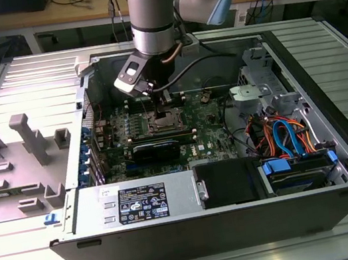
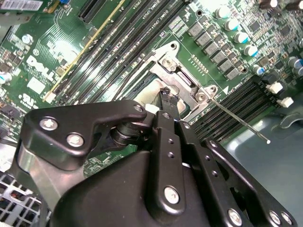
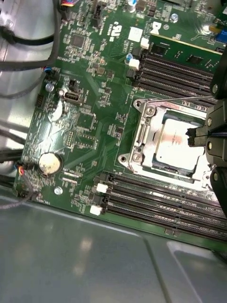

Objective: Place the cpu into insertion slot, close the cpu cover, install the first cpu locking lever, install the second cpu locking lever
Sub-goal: 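Install the first cpu locking lever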

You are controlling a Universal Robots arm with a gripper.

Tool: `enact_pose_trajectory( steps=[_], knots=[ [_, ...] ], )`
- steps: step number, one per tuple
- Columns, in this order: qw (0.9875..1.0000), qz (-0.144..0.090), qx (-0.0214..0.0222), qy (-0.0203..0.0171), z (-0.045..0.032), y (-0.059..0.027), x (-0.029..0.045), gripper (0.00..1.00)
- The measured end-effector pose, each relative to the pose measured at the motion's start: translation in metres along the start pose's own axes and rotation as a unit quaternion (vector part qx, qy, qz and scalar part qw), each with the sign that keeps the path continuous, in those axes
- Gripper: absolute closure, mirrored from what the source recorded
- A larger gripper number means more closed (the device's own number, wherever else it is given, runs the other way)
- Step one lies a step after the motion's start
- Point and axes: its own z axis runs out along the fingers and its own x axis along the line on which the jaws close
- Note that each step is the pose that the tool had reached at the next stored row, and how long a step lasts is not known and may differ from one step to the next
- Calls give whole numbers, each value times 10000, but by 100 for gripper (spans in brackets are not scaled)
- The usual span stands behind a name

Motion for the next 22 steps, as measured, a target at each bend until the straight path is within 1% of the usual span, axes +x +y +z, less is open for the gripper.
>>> enact_pose_trajectory(
  steps=[3,6,10,16,18,19,22],
  knots=[
    [9996,-295,-10,-13,0,0,0,89],
    [9983,-577,-18,-25,-5,0,0,89],
    [9979,-650,-21,-28,-76,-3,-2,89],
    [9970,-776,-25,-33,-115,-5,-4,89],
    [9965,-839,-28,-35,-122,-5,-4,89],
    [9962,-875,-30,-36,-122,-5,-4,89],
    [9932,-1165,-39,-49,-124,-5,-4,89]
  ],
)
